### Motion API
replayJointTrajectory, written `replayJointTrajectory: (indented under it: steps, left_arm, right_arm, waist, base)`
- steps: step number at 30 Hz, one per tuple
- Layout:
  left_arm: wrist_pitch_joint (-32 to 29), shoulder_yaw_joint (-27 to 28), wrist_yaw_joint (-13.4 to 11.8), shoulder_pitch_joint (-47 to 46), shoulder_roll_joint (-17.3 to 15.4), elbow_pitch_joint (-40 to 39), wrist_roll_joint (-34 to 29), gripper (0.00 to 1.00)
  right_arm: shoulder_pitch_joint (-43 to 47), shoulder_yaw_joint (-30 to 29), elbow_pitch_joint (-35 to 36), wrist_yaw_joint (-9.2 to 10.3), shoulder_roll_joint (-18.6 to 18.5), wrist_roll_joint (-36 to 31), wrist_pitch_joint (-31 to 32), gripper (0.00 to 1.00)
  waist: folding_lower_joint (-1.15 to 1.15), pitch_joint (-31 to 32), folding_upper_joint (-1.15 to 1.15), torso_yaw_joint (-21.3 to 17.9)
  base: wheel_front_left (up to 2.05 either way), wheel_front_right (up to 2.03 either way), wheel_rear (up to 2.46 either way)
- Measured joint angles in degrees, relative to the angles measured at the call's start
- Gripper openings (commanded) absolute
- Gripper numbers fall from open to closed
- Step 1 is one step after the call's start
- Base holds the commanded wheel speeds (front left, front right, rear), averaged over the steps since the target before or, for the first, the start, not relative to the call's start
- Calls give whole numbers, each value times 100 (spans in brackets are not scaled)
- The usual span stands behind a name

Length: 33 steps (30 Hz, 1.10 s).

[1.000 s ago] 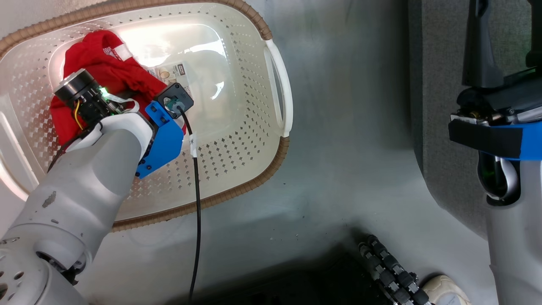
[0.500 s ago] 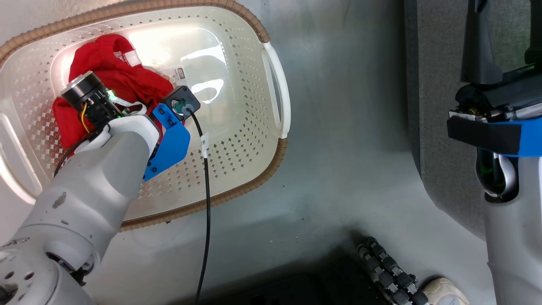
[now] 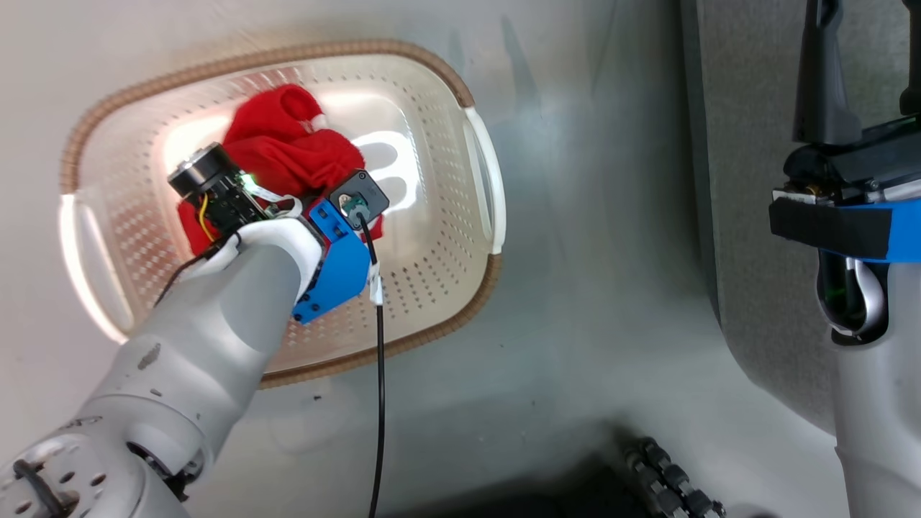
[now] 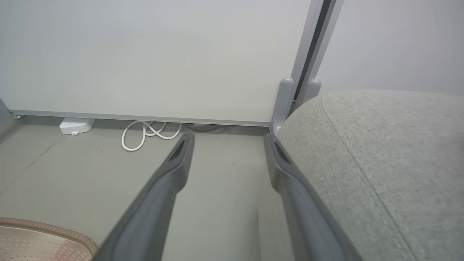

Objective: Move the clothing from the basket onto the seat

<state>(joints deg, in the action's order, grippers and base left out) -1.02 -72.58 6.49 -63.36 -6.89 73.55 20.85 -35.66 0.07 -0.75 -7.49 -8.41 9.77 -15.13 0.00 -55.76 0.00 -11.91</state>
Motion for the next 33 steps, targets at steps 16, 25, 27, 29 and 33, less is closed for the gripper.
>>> replayJointTrajectory:
  steps: [16, 25, 27, 29, 33]
  left_arm:
    - [1363, 264, -44, 505, 370, -376, 522, 0]
    - [1588, 527, -229, 772, 393, -1062, 808, 0]
    - [1594, 555, -341, 801, 390, -1310, 784, 0]
    - [1601, 680, -407, 823, 399, -1610, 782, 0]
    - [1601, 865, -503, 953, 394, -2072, 690, 0]
  right_arm:
    - [483, -186, -243, 0, -158, -63, 0, 100]
    - [985, -296, -442, 0, -247, -96, 0, 100]
    - [1097, -314, -478, 0, -260, -107, 0, 100]
    - [1204, -334, -522, 0, -268, -109, 0, 100]
    - [1383, -346, -559, 0, -268, -123, 0, 100]
  waist:
    - [-1, 1358, 0, 458]
    - [-1, 2279, 0, 704]
    - [-1, 2487, 0, 758]
    - [-1, 2686, 0, 811]
    - [-1, 3052, 0, 903]
  base:
    - [0, 0, 0]
    - [0, 0, 0]
    - [0, 0, 0]
    - [0, 0, 0]
    - [0, 0, 0]
